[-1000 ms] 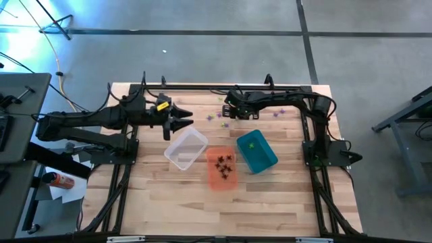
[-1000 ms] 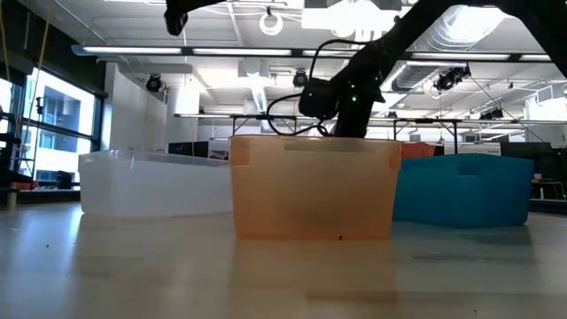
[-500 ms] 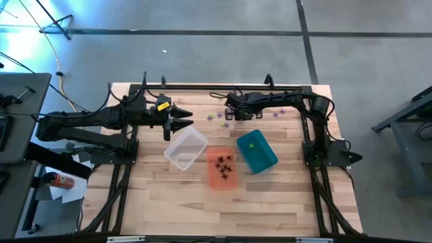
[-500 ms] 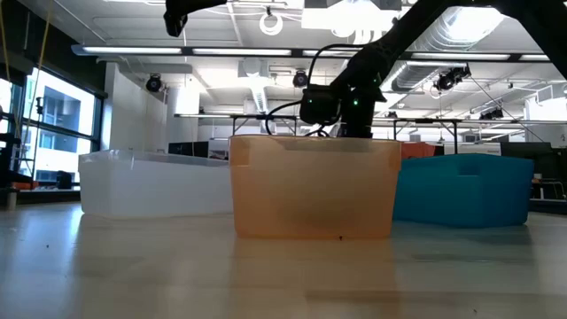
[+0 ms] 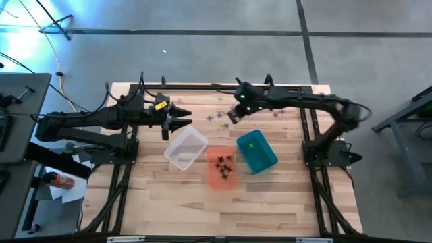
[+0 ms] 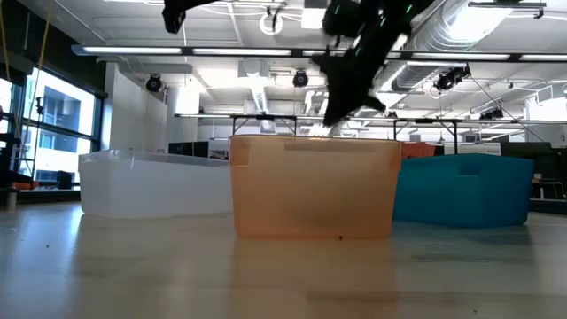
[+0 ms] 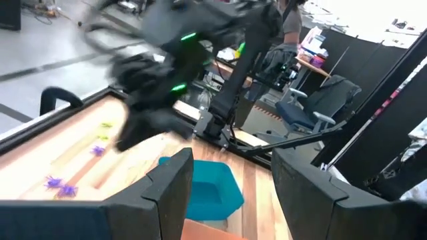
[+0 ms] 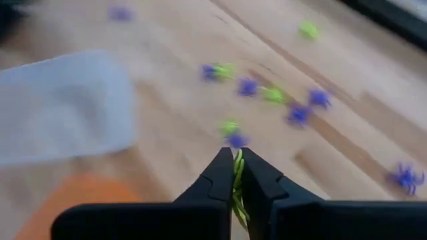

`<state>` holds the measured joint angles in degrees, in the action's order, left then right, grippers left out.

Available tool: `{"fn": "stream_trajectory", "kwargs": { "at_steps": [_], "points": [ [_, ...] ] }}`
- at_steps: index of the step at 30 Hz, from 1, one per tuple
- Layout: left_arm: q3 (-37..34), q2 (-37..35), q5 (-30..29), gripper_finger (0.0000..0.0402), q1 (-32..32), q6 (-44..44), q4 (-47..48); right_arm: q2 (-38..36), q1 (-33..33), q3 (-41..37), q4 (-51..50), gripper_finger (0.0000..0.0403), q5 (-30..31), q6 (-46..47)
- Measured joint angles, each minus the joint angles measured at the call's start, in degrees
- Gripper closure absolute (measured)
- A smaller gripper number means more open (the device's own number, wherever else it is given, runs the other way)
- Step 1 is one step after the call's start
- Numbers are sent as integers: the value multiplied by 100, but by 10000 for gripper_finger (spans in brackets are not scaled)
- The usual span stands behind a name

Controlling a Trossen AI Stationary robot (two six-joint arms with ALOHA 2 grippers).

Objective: Sort Halloween decoration
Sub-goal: Put the green spider toy into the blue bin

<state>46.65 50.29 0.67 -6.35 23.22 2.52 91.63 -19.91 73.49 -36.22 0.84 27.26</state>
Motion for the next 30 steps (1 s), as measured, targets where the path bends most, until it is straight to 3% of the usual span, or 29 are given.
{"fn": "stream_trajectory", "kwargs": {
  "at_steps": [4,9,15,20,25,30],
  "points": [
    [0,2,-148,213,0,-160,8,-1078,374,-285,59,399,-24,-483],
    [0,2,-296,213,0,-280,-6,-2434,1046,-1082,578,399,-42,-158],
    [0,2,-309,213,2,-228,-168,-3826,2157,-2549,2549,399,351,379],
    [0,2,-307,213,2,-78,-203,-4251,2701,-3305,3822,399,1001,117],
    [0,2,-307,213,2,-75,-200,-4098,2706,-3196,3313,399,1028,224],
    [0,2,-307,213,4,-68,-198,-3420,2434,-2340,844,399,940,626]
  ]
}}
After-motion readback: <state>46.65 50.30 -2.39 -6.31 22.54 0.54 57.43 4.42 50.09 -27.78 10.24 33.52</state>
